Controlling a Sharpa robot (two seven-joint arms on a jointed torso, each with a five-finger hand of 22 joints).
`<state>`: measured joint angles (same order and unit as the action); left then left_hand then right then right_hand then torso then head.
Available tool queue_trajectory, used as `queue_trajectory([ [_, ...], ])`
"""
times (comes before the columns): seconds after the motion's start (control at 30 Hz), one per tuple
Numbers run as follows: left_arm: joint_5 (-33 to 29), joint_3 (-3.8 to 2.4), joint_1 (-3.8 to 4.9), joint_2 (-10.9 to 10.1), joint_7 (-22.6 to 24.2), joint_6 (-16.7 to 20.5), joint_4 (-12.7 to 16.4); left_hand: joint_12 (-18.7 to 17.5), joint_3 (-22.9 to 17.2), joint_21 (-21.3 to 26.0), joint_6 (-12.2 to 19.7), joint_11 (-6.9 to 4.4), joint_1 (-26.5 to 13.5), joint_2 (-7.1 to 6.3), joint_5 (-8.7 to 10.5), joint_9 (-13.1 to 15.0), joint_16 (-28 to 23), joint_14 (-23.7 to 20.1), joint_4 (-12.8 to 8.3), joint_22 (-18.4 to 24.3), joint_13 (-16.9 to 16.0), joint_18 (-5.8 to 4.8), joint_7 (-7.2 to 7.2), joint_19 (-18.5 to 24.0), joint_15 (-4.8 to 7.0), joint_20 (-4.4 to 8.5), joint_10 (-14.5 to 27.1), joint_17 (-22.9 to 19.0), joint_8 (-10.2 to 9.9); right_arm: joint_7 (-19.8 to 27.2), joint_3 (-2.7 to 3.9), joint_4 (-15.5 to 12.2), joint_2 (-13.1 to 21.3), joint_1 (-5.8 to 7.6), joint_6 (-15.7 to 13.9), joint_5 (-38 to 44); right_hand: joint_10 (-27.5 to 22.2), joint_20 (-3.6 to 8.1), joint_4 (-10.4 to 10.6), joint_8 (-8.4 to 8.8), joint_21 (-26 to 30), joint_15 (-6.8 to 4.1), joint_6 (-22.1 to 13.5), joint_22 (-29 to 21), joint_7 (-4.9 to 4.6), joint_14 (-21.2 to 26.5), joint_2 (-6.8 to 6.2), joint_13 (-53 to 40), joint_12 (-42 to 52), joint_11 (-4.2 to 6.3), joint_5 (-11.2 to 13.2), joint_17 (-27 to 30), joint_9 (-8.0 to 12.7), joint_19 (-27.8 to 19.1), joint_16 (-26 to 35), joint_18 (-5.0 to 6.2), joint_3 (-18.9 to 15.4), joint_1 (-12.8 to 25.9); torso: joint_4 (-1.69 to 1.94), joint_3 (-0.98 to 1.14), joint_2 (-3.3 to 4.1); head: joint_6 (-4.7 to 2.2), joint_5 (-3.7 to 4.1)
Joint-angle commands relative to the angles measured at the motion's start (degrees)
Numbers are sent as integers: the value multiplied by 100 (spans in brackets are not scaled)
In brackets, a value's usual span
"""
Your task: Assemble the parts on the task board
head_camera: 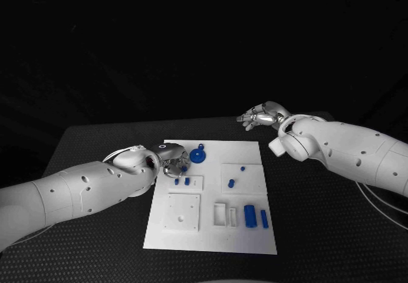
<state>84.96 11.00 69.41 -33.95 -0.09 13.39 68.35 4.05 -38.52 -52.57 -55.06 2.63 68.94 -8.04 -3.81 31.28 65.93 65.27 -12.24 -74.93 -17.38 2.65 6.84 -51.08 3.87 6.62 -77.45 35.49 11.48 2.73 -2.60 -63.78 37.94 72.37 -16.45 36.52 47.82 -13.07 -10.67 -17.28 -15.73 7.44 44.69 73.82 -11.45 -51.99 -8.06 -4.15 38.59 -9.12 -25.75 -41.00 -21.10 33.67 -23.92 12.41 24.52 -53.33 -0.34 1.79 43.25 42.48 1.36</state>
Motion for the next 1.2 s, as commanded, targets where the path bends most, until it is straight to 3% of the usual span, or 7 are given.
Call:
queue_trajectory([
  [0.03,-39,-3,0,8,12,22,11,-4,12,28,36,-23,12,-63,12,-7,-14,-38,29,-79,3,88,-8,-13,3,281,30,-8,-26,38,1,-3,-3,-2,80,-6,-35,-29,-31,-34,26,2,-37,9,-82,56,34,8,35,14,-23,-7,5,0,34,67,2,21,-2,1,0,0,1],
  [0.23,74,-4,-1,-21,-160,0,7,2,12,29,49,-29,29,-79,7,-13,-8,-26,25,-79,0,92,-6,-23,9,284,18,-6,-24,38,1,-2,-1,-2,82,-6,-35,-30,-31,-35,28,2,-36,11,-82,55,34,8,36,14,-22,-7,6,1,34,67,2,21,-5,-2,-1,0,2],
  [0.5,95,-8,-1,-63,-153,110,38,19,32,30,168,-46,69,-209,26,-53,8,1,31,-88,-15,94,-50,-49,25,291,-23,2,-44,39,1,2,-1,-2,83,-6,-34,-30,-32,-35,30,3,-36,13,-82,56,36,8,36,14,-22,-7,6,1,34,68,2,22,1,-1,0,-2,5],
  [1.0,123,-19,-1,-128,-205,137,7,13,28,37,292,-52,122,-258,22,-85,16,12,23,-89,-23,92,-92,-64,32,301,-30,7,-74,38,1,8,8,-3,87,-6,-34,-31,-33,-36,34,3,-35,17,-82,56,36,8,37,14,-20,-7,7,2,34,69,2,22,-4,1,0,-6,6],
  [1.13,134,-49,1,-206,-176,277,20,11,7,41,302,-53,164,-247,9,-88,13,10,15,-88,-24,93,-90,-67,33,303,-28,6,-67,37,1,11,19,-4,101,20,-33,-29,-50,-38,38,1,-34,22,-80,54,46,8,39,16,-12,-7,8,4,33,73,13,-2,-1,-1,-1,-22,8],
  [1.17,102,-87,2,-218,-156,319,12,9,-2,43,294,-52,177,-241,6,-87,11,6,15,-89,-24,92,-82,-66,32,303,-26,5,-58,37,1,10,23,-4,138,48,-32,-29,-57,-39,39,1,-34,24,-79,54,49,8,40,17,-5,-7,8,5,32,74,17,-12,1,-1,-2,-23,11],
  [1.2,-9,-187,3,-222,-144,397,-13,-4,-26,63,233,-38,203,-238,6,-75,-16,-33,14,-88,-19,81,-49,-35,16,292,4,-4,-12,44,1,-5,46,-4,209,124,-30,-31,-107,-43,46,-1,-30,35,-77,52,66,7,43,18,47,-8,9,10,30,78,40,-74,1,0,-7,-35,12],
])
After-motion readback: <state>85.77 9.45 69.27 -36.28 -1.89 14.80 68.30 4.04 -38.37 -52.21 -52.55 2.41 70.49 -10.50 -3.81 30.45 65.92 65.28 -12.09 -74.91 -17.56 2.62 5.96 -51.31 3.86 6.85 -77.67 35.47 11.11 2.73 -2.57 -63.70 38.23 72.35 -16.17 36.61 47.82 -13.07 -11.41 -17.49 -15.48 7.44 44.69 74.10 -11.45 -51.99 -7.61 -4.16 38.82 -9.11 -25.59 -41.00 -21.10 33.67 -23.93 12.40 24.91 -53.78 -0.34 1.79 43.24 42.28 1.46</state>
